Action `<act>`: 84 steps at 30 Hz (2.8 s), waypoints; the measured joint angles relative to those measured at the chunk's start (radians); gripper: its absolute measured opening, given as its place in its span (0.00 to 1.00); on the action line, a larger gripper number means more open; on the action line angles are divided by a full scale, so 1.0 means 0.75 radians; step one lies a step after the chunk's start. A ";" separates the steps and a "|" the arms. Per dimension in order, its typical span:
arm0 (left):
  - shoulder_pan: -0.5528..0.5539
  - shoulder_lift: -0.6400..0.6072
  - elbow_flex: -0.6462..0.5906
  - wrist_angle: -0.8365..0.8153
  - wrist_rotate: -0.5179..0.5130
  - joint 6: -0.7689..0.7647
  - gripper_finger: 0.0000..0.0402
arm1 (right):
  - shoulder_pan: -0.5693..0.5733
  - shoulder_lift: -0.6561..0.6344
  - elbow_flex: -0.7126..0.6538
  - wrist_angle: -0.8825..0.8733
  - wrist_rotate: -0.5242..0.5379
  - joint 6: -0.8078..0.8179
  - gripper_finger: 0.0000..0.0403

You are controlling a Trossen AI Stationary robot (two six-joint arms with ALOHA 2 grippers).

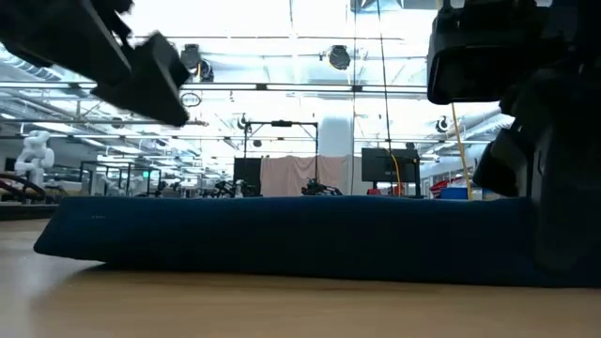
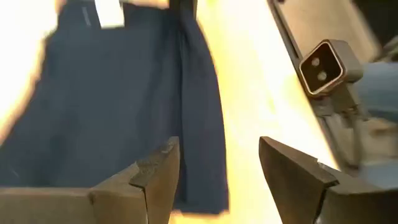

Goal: Roll towel into tight, uniform cylinder
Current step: Roll the blue cloth napkin

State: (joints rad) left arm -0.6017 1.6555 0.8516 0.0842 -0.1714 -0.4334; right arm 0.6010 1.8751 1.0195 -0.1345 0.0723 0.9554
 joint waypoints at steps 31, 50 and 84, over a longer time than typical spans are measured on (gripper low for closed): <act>-0.058 0.348 0.021 0.348 -0.221 0.136 0.04 | -0.017 -0.008 -0.001 0.001 -0.057 -0.106 0.03; 0.270 0.202 -0.178 0.432 0.393 -0.684 0.01 | 0.369 -0.113 -0.002 -0.045 0.742 -0.627 0.45; 0.202 0.203 -0.223 0.496 0.371 -0.846 0.04 | 0.377 0.300 0.001 0.634 1.163 -1.055 0.50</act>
State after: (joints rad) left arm -0.4503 1.8075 0.6842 0.4564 0.1068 -1.0678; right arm 0.8835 2.0998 1.0199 0.3408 0.9444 0.1642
